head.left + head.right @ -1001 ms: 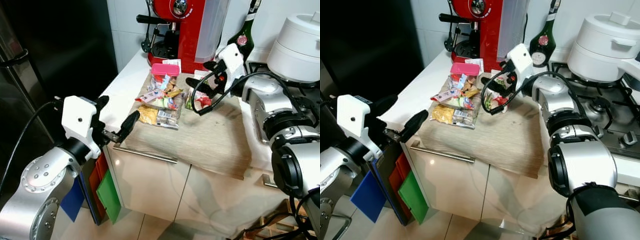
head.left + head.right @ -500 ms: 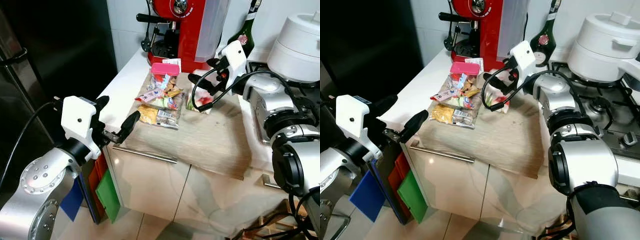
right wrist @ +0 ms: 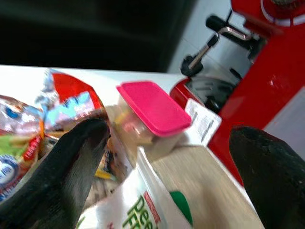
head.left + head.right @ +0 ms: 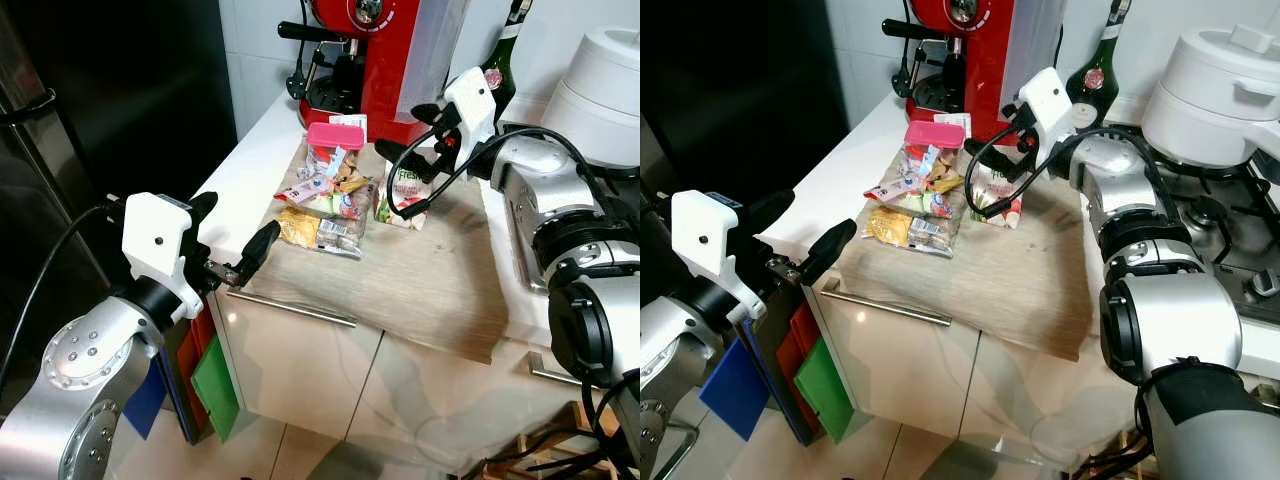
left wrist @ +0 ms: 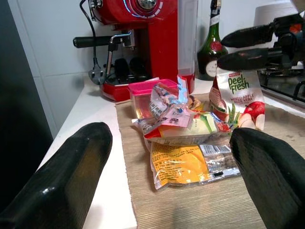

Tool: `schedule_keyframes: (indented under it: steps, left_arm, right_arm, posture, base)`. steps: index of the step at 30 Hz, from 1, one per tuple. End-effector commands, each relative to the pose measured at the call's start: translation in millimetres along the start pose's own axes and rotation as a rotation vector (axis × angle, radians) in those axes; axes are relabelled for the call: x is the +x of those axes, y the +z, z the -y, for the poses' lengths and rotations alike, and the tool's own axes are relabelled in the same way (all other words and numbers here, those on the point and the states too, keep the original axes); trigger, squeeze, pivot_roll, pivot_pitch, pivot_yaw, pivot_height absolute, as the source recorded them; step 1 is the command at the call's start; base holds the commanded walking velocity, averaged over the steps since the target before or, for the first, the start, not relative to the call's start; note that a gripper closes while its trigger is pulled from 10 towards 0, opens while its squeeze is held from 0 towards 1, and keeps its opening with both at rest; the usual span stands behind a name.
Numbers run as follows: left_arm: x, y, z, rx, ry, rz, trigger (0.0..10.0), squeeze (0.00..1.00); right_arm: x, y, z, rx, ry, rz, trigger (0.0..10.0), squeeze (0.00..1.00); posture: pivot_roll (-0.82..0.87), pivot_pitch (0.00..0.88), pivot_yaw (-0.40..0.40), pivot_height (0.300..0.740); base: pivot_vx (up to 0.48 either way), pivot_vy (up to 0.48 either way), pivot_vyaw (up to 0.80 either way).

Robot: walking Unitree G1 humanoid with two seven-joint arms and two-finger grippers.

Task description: Restocking fridge

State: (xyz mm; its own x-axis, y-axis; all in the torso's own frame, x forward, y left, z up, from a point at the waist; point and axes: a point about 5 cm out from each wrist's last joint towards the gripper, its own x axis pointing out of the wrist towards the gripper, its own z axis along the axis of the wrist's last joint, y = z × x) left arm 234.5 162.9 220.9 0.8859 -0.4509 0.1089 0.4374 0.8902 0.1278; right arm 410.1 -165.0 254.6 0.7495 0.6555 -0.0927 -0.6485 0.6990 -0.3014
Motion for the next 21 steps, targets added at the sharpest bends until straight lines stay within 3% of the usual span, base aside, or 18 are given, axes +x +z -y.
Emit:
schedule_keyframes:
  steps: [1, 6, 13, 14, 18, 21]
  left_arm:
    - [-1.4, 1, 3.5, 0.004, -0.005, 0.003, 10.0, 0.0]
    - [-6.0, 0, 2.4, 0.006, 0.006, -0.007, 10.0, 0.0]
    - [-5.7, 0, 1.6, 0.004, 0.011, -0.008, 10.0, 0.0]
    - [-5.7, -1, 1.7, 0.0, 0.012, -0.01, 10.0, 0.0]
    - [-5.5, -1, 1.8, -0.005, 0.014, -0.009, 10.0, 0.0]
    - [-5.3, -1, 1.5, -0.016, 0.019, -0.005, 10.0, 0.0]
  right_arm:
    - [-1.3, -5, 0.8, 0.006, -0.007, -0.044, 10.0, 0.0]
    - [-0.1, -18, -3.0, -0.043, -0.01, -0.148, 10.0, 0.0]
    - [2.1, -23, -4.9, -0.09, -0.033, -0.212, 10.0, 0.0]
    - [3.1, -24, -6.1, -0.062, -0.037, -0.212, 0.0, 0.0]
    - [4.1, -27, -9.0, -0.024, -0.016, -0.213, 0.0, 0.0]
    - [5.0, -26, -9.5, 0.068, -0.021, -0.172, 0.0, 0.0]
  posture:
    - [0.18, 0.034, -0.041, 0.74]
    - [0.2, 0.04, -0.049, 0.74]
    - [0.19, 0.043, -0.051, 0.74]
    - [0.19, 0.044, -0.053, 0.74]
    - [0.19, 0.043, -0.055, 0.74]
    - [0.19, 0.044, -0.056, 0.74]
  base:
    - [0.0, 0.0, 0.0]
    - [0.0, 0.0, 0.0]
    - [0.0, 0.0, 0.0]
    - [0.0, 0.0, 0.0]
    - [0.0, 0.0, 0.0]
    - [0.0, 0.0, 0.0]
